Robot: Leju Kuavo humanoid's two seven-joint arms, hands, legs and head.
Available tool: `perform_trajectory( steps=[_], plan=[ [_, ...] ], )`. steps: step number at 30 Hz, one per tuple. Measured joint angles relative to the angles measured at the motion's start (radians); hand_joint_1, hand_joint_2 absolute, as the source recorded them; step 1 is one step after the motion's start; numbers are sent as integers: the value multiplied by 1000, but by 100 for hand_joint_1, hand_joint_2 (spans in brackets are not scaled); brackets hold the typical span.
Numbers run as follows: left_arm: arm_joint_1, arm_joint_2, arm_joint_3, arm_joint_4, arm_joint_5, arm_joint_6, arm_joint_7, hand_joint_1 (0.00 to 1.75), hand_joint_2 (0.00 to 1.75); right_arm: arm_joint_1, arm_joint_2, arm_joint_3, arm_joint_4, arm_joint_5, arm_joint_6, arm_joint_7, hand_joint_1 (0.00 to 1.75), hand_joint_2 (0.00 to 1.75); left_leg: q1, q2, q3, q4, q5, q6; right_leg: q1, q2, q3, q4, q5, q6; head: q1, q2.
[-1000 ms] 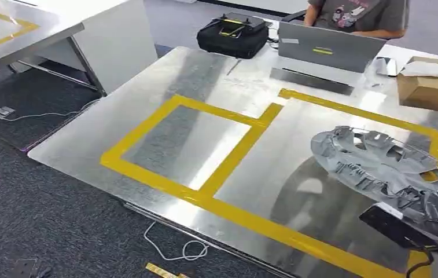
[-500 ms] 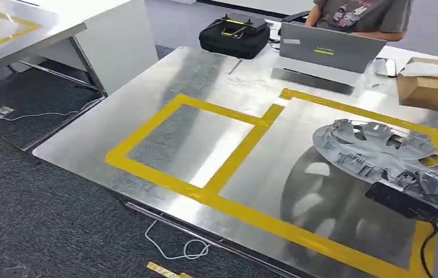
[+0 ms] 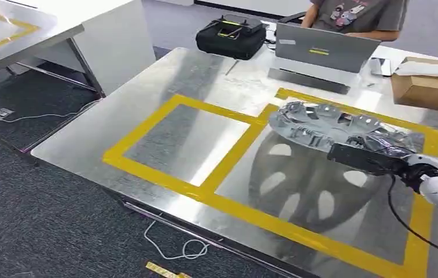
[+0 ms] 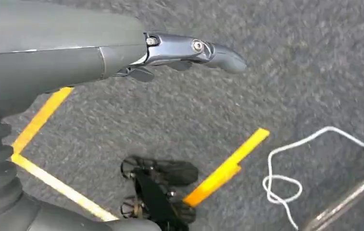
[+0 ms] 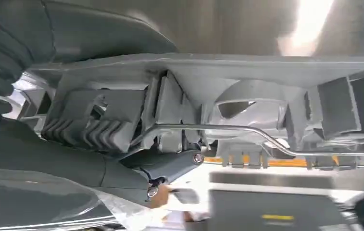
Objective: Take the parts from the cabinet and place them on the table.
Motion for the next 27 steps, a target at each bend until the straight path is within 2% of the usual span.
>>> perform_trajectory(
  steps=[4,5,9,12,27],
  plan=[
    [-27,8,-5,43,-25,15,5,0,175,-27,33,92,19,12,-31,-32,0,175,0,0,-1,0,0,0,0,-1,-1,0,1,-1,0,0],
    [-30,13,-10,57,-24,15,5,0,0,-27,51,117,20,25,-43,-35,0,175,0,-1,-2,0,2,-1,0,-2,-3,1,1,-1,0,0],
    [-33,23,-21,77,-6,-19,33,0,0,-15,95,188,-7,84,-100,-11,0,175,0,-6,-7,0,5,-1,0,-7,-7,1,2,-2,-1,0],
    [-28,27,-29,78,1,-30,50,0,0,-4,113,212,-37,97,-114,2,0,175,0,-7,-9,0,5,-1,0,-8,-9,2,1,-2,0,0],
    [-25,35,-40,78,6,-38,56,0,0,4,123,245,-72,103,-115,3,0,175,0,-7,-12,0,5,-1,0,-8,-12,2,2,-2,0,0]
  ],
)
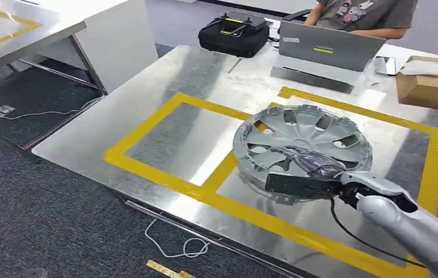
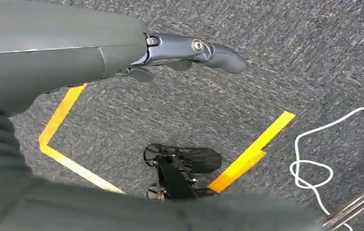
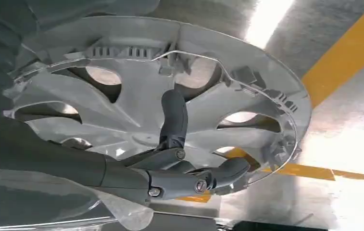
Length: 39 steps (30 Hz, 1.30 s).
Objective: Take the parts from the cabinet and place them on the table.
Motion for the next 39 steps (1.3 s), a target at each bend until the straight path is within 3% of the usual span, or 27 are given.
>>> perform_trajectory(
  steps=[6,11,13,16,19,20,21,22,23,24,26,27,28,29,31,32,33,34,36,37,38,39],
  plan=[
    [15,1,-21,-8,15,-8,15,0,0,112,-15,-29,-87,95,-58,72,0,175,0,-4,-1,0,0,0,0,-4,0,0,-1,-1,1,0],
    [46,1,-35,-15,11,1,-21,0,0,357,-80,-155,-269,98,-143,36,0,175,0,-7,-3,0,-2,0,0,-7,-2,0,-4,-1,0,0],
    [57,1,-38,-15,10,-9,-58,0,0,484,-100,-208,-355,113,-216,15,0,175,0,-8,-4,0,-4,1,0,-9,-2,0,-5,0,0,0],
    [98,-12,-28,-41,-2,-45,-94,0,0,687,-92,-291,-521,218,-479,-35,0,175,-4,-10,-5,5,-10,6,-4,-9,0,-3,-7,2,0,0],
    [131,-62,21,-112,-42,-85,-83,0,0,816,-8,-341,-608,373,-696,-10,0,175,-6,-8,-1,7,-14,12,-5,-5,1,-3,-9,8,-2,0],
    [138,-87,40,-148,-62,-99,-66,0,0,854,46,-369,-619,413,-769,-9,0,175,-7,-8,0,9,-7,15,-7,-5,3,-3,-3,13,-1,0],
    [144,-108,60,-176,-77,-109,-55,0,0,888,96,-403,-620,400,-812,-36,0,175,-7,-8,3,4,-4,20,-7,-5,6,-8,0,17,-1,0],
    [148,-133,82,-204,-84,-114,-46,0,0,921,157,-451,-620,376,-835,-74,0,175,4,-5,7,-19,10,26,-5,-7,6,-4,-7,20,0,0],
    [154,-158,106,-231,-47,-86,-20,0,0,948,217,-503,-615,327,-830,-140,0,175,2,2,9,-25,16,29,-4,-22,-6,12,-37,19,2,0],
    [166,-177,108,-253,9,-38,14,0,0,957,300,-568,-599,278,-793,-257,0,175,2,6,6,-26,19,34,-3,-29,-24,65,-88,19,4,0],
    [207,-203,68,-300,100,31,71,0,0,947,477,-742,-545,248,-689,-445,0,175,2,21,-3,-26,23,33,-3,-35,-76,224,-180,23,6,0],
    [223,-211,52,-318,126,44,82,0,0,955,547,-813,-523,236,-690,-470,0,175,0,24,-8,-25,27,32,-7,-37,-91,281,-203,25,4,0],
    [237,-219,36,-340,146,53,95,0,0,966,596,-879,-501,229,-702,-466,0,175,0,25,-14,-25,31,29,-9,-38,-81,292,-201,27,6,0],
    [251,-225,23,-359,158,53,107,0,0,976,641,-937,-478,229,-734,-464,0,175,1,26,-21,-24,36,25,-10,-39,-43,252,-178,29,8,0],
    [278,-238,-6,-394,174,53,122,0,0,989,713,-1010,-449,249,-800,-446,0,175,7,27,-38,-15,45,12,-12,-46,78,75,-114,35,8,0],
    [286,-241,-15,-406,180,54,123,0,0,991,738,-1031,-438,251,-820,-428,0,175,6,28,-43,-4,48,5,-15,-54,131,-10,-108,38,8,0],
    [294,-242,-21,-421,188,59,124,0,0,992,758,-1046,-423,239,-842,-397,0,175,5,27,-48,2,49,-1,-9,-50,151,-25,-108,25,9,0],
    [298,-246,-31,-431,195,62,124,0,0,1004,775,-1062,-413,220,-871,-357,0,175,3,28,-43,4,52,-7,-10,-45,124,-16,-98,12,5,0],
    [304,-250,-45,-445,203,79,127,0,0,1019,806,-1084,-398,195,-917,-288,0,175,5,27,-45,3,63,-21,-6,-42,123,-15,-107,-7,2,0],
    [306,-250,-47,-445,196,89,121,0,0,1021,816,-1086,-384,190,-929,-280,0,175,9,27,-49,4,68,-29,-9,-43,114,-18,-94,-20,0,0],
    [303,-251,-47,-442,185,95,113,0,0,1018,826,-1092,-365,185,-935,-280,0,175,13,23,-57,18,32,-35,-8,-46,105,-18,-85,-26,-2,0],
    [298,-252,-47,-438,175,100,105,0,0,1017,831,-1098,-350,182,-936,-283,0,175,13,21,-67,58,-31,-38,-8,-46,96,-18,-76,-34,-3,0]
  ],
)
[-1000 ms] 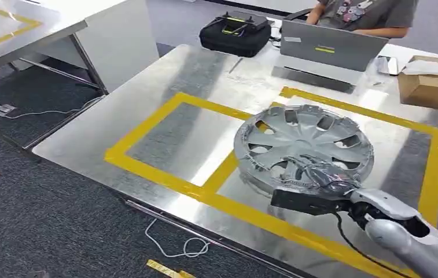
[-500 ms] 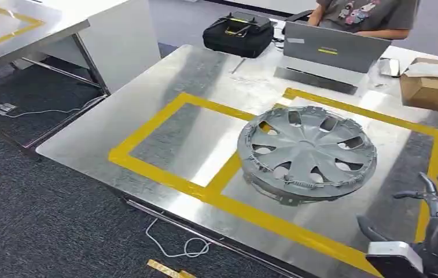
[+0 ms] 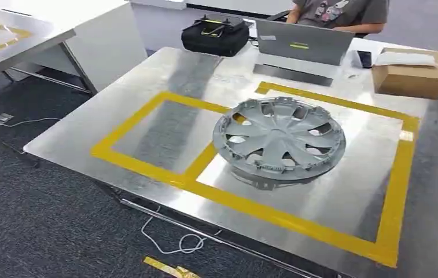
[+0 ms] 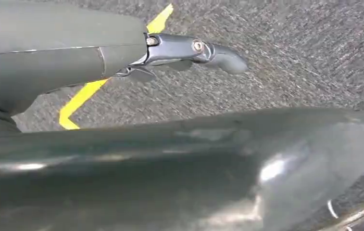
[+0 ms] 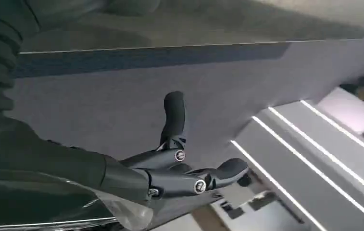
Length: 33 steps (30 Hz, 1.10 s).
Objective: Take the parts from the cabinet and place them on the table.
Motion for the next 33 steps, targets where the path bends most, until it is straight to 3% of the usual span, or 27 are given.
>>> perform_trajectory(
  steps=[2,3,4,5,7,9,10,13,14,15,17,18,19,20,22,23,24,25,27,28,29,30,31,33],
  plan=[
    [-13,0,-1,7,-8,2,-6,0,0,-2,15,-8,26,-3,0,-3,0,175,0,-2,-32,159,-124,-6,5,-1,-24,1,20,-5,-3,0],
    [-17,0,-2,10,-9,2,-7,0,0,-3,19,-10,36,-3,0,-3,0,175,1,-2,-39,224,-152,-6,7,-2,-35,2,29,-5,-2,0],
    [-20,-1,-2,13,-11,3,-8,0,0,-4,23,-14,44,-3,0,-3,0,175,0,-2,-30,254,-151,-5,10,-2,-49,4,38,-5,-2,0],
    [-22,-2,-2,15,-13,3,-9,0,0,-4,25,-16,50,-4,0,-3,0,175,0,-2,-1,241,-125,-1,13,-1,-62,5,47,-5,-2,0],
    [-23,-2,-2,17,-9,-4,-10,0,0,-4,30,-21,57,13,0,29,0,175,-1,-3,102,112,-66,14,19,1,-78,7,64,-4,-2,0],
    [-14,-2,-8,3,19,-15,4,0,0,22,34,-10,57,19,-10,139,0,175,-12,-17,248,-80,-64,34,24,2,-84,10,79,3,-3,0],
    [-7,-4,-12,-6,33,-15,12,0,0,38,36,-2,57,14,-15,192,0,175,-13,-17,273,-133,-71,38,26,1,-89,13,89,8,-1,0],
    [20,-5,-27,-22,55,-5,40,0,0,78,44,35,69,11,-20,304,0,175,-19,-14,250,-137,-56,45,22,2,-103,9,117,26,-1,0],
    [20,-6,-29,-22,54,-1,38,0,0,87,45,47,81,8,-16,325,0,175,-13,-3,242,-145,-42,53,18,3,-109,20,92,29,-4,0],
    [19,-6,-31,-22,52,1,38,0,0,93,45,55,92,7,-11,341,0,175,-15,-3,232,-144,-34,63,18,0,-126,45,46,31,2,0],
    [20,-8,-32,-22,46,1,37,0,0,94,47,74,123,25,26,371,0,175,-20,4,208,-143,-15,70,17,1,-163,193,-78,34,6,0],
    [19,-8,-32,-22,46,2,37,0,0,94,47,84,142,29,49,395,0,175,-22,8,195,-142,-5,70,17,1,-174,266,-111,36,5,0],
    [19,-8,-33,-22,46,4,38,0,0,98,47,91,152,36,81,433,0,175,-24,11,181,-139,5,69,17,0,-172,308,-111,37,5,0],
    [19,-8,-33,-23,46,5,39,0,0,105,47,99,156,39,102,455,0,175,-25,12,164,-134,14,68,17,0,-155,314,-80,36,5,0],
    [18,-9,-34,-22,44,13,39,0,0,114,47,112,163,44,140,496,0,175,-25,16,127,-113,25,65,17,0,-72,225,5,37,6,0],
    [16,-10,-34,-22,34,19,38,0,0,115,47,118,168,46,158,512,0,175,-25,16,108,-99,31,62,17,-2,2,123,23,35,5,0],
    [14,-10,-34,-22,34,22,38,0,0,114,47,123,172,50,172,525,0,175,-26,17,94,-86,35,57,17,-3,60,31,-13,32,5,0],
    [13,-11,-34,-22,33,26,40,0,0,115,47,130,173,54,185,536,0,175,-29,16,83,-75,39,52,19,-2,103,-35,-32,27,5,0],
    [13,-11,-34,-22,36,31,48,0,0,119,47,137,177,54,206,543,0,175,-27,18,72,-74,59,42,24,-1,80,-39,-37,18,4,0],
    [13,-13,-35,-22,35,34,50,0,0,123,47,138,182,51,217,541,0,175,-27,18,68,-74,66,36,24,-1,73,-39,-29,8,5,0],
    [12,-13,-34,-21,31,36,47,0,0,120,47,138,190,49,225,533,0,175,-24,13,62,-67,56,29,17,-4,63,-43,-18,1,6,0],
    [10,-13,-34,-20,25,36,44,0,0,114,47,138,198,47,230,527,0,175,-21,4,54,-48,14,18,17,-6,54,-42,-10,-4,2,0],
    [9,-13,-34,-19,25,36,43,0,0,110,47,138,209,45,235,526,0,175,-17,0,41,10,-52,11,18,-9,45,-42,-1,-14,1,0],
    [3,-13,-34,-15,22,36,42,0,0,101,47,139,229,43,238,521,0,175,-10,-1,8,160,-150,1,19,-11,23,-39,16,-15,0,0]
  ],
)
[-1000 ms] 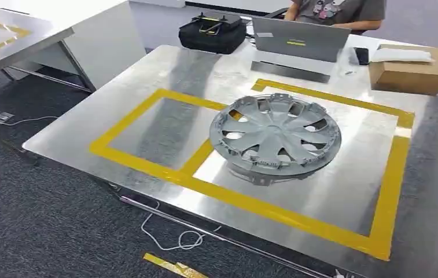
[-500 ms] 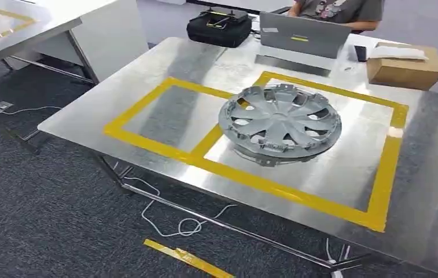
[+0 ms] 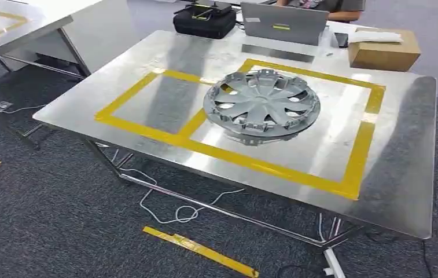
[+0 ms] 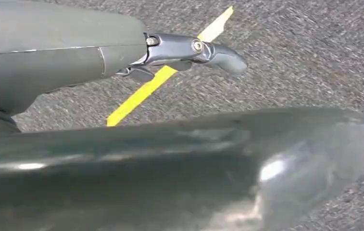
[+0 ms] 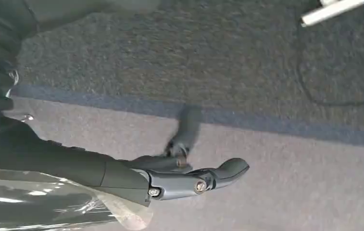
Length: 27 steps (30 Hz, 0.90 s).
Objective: Take the parts from the cabinet and place them on the table.
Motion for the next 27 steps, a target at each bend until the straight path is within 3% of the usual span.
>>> perform_trajectory(
  steps=[1,2,3,5,6,7,8,9,11,12,13,15,16,17,18,20,21,22,23,26,27],
  plan=[
    [-3,0,0,3,-1,0,0,0,0,-3,0,0,8,-1,0,-2,0,175,3,0,-6,57,-16,-3,0,-1,-13,3,8,1,0,0],
    [-5,0,0,6,-4,0,-1,0,0,-6,0,-1,15,-1,0,-3,0,175,5,0,3,72,-1,-6,0,-2,-26,8,16,3,0,0],
    [-6,0,0,8,-5,0,-1,0,0,-8,0,-2,21,-2,0,-3,0,175,9,-1,30,49,33,-6,-1,-1,-33,15,22,4,0,0],
    [-7,0,0,8,-4,-2,-2,0,0,-5,0,0,22,-4,26,10,0,175,13,-2,135,-109,108,-4,-1,2,-57,31,31,11,0,0],
    [-5,0,0,7,-2,-5,-2,0,0,-1,0,0,19,-14,52,27,0,175,13,-7,187,-196,124,0,-2,3,-67,35,34,15,-1,0],
    [-5,0,0,7,1,-8,4,0,0,-1,0,0,19,-29,86,50,0,175,9,-13,208,-242,115,5,3,2,-76,45,38,21,0,0],
    [-4,0,0,7,-1,-9,6,0,0,-2,0,0,19,-52,115,68,0,175,8,-13,210,-256,111,11,2,2,-80,46,50,28,2,0],
    [-4,0,1,8,-7,-9,6,0,0,-4,0,-1,22,-94,149,88,0,0,5,-13,205,-255,114,14,0,2,-85,43,59,33,-1,0],
    [-11,0,3,8,-29,-15,-9,0,0,-13,0,-10,33,-195,229,98,0,0,4,-10,189,-268,130,30,0,3,-96,38,74,47,0,0],
    [-22,0,8,11,-45,-23,-27,0,0,-29,0,-23,52,-256,283,79,0,0,9,-6,189,-288,132,38,-3,7,-109,51,39,49,1,0],
    [-32,0,16,15,-58,-32,-37,0,0,-52,0,-40,78,-305,334,58,0,0,8,-5,172,-283,142,52,-3,8,-133,91,-15,52,8,0],
    [-44,0,32,21,-78,-47,-48,0,0,-95,0,-73,127,-354,429,15,0,0,2,2,149,-281,158,58,-4,9,-170,238,-118,56,11,0],
    [-51,0,40,25,-84,-55,-50,0,0,-113,0,-90,148,-360,456,0,0,0,-3,5,137,-280,168,61,-4,9,-181,310,-144,57,9,0],
    [-59,0,50,31,-95,-63,-52,0,0,-128,1,-104,170,-360,487,-14,0,0,-7,7,124,-277,177,62,-3,9,-178,346,-135,57,10,0],
    [-67,0,61,37,-108,-72,-55,0,0,-144,1,-120,196,-353,527,-29,0,0,-10,8,111,-274,186,62,-3,9,-155,337,-98,55,9,0],
    [-83,0,81,50,-126,-83,-62,0,0,-180,1,-154,247,-328,588,-58,0,0,-13,8,80,-259,200,60,0,9,-63,214,-13,47,10,0],
    [-92,0,92,58,-133,-84,-69,0,0,-203,1,-176,274,-307,618,-83,0,0,-13,8,67,-250,206,58,4,9,3,115,-2,38,10,0],
    [-100,-2,99,68,-133,-83,-80,0,0,-229,1,-197,304,-290,643,-110,0,0,-16,7,58,-242,213,53,9,8,57,21,-37,30,10,0],
    [-106,-1,105,77,-135,-81,-87,0,0,-252,0,-216,332,-279,659,-134,0,0,-15,8,53,-241,222,48,8,7,85,-21,-46,30,8,0],
    [-117,2,120,102,-138,-76,-98,0,0,-291,0,-259,397,-262,680,-160,0,0,-11,8,44,-243,249,31,13,8,55,-19,-29,18,11,0],
    [-119,5,128,107,-138,-73,-100,0,0,-301,1,-268,420,-258,690,-170,0,0,-9,1,35,-232,235,27,3,0,46,-25,-13,12,11,0]
  ],
)
